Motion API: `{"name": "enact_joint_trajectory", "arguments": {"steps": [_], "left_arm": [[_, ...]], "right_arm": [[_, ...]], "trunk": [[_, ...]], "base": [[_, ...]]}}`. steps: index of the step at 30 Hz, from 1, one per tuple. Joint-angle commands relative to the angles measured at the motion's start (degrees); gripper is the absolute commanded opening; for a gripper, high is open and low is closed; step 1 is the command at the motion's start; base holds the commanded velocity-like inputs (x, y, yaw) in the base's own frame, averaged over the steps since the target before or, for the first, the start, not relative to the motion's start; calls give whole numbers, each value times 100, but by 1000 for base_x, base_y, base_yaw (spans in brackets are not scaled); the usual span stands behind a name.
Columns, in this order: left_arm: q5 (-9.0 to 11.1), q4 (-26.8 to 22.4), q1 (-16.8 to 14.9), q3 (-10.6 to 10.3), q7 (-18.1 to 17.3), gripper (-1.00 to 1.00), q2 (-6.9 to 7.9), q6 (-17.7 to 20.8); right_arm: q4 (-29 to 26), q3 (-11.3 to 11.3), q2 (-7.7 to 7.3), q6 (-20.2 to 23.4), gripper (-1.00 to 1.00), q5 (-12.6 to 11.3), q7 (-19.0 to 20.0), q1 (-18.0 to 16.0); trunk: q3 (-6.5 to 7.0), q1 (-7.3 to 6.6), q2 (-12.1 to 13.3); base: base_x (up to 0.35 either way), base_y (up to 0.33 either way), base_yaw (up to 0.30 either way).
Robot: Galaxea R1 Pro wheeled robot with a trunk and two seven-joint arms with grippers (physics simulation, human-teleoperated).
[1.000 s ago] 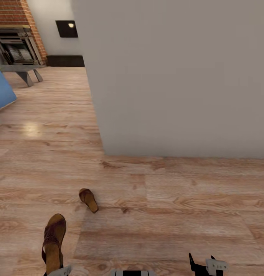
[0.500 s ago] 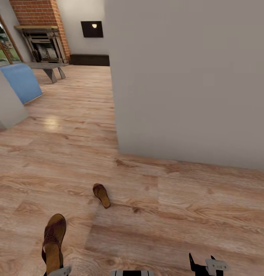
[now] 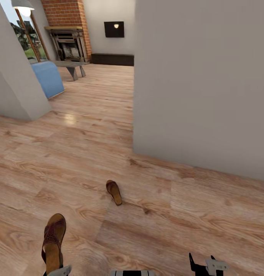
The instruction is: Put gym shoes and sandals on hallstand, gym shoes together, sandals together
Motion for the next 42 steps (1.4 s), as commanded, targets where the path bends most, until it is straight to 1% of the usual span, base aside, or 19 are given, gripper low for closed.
{"name": "enact_joint_trajectory", "arguments": {"steps": [1,7,9,13,15,19,37,42], "left_arm": [[-12,3,-4,-7,16,-100,2,-17],[-64,-15,-4,-12,5,-100,21,-52],[-86,-13,0,-26,-2,-100,35,-147],[-243,-3,3,-64,-10,-100,152,-229],[-376,-1,7,-75,-36,-100,238,-251],[-462,1,5,-80,-58,-100,286,-259],[-497,-91,5,-69,-56,-100,240,-247],[-494,-95,5,-78,-54,-100,245,-238]], "right_arm": [[2,-17,0,-16,100,-7,13,-1],[2,-17,0,-16,100,-7,13,-1],[2,-17,0,-16,100,-7,13,-1],[2,-17,0,-16,100,-7,13,-1],[2,-17,0,-16,100,-7,13,-1],[2,-17,0,-16,100,-7,13,-1],[-6,-19,0,-16,100,-10,13,-1],[-13,-21,0,-24,100,-15,5,-1]], "trunk": [[-4,-1,-1],[-4,-1,-1],[-4,-1,-1],[-4,-1,-1],[-4,-1,-1],[-4,-1,-1],[-4,-1,-1],[-7,-1,-1]], "base": [[0,0,279],[0,0,278],[0,0,278],[0,0,278],[0,0,278],[0,0,279],[0,0,278],[0,0,104]]}}
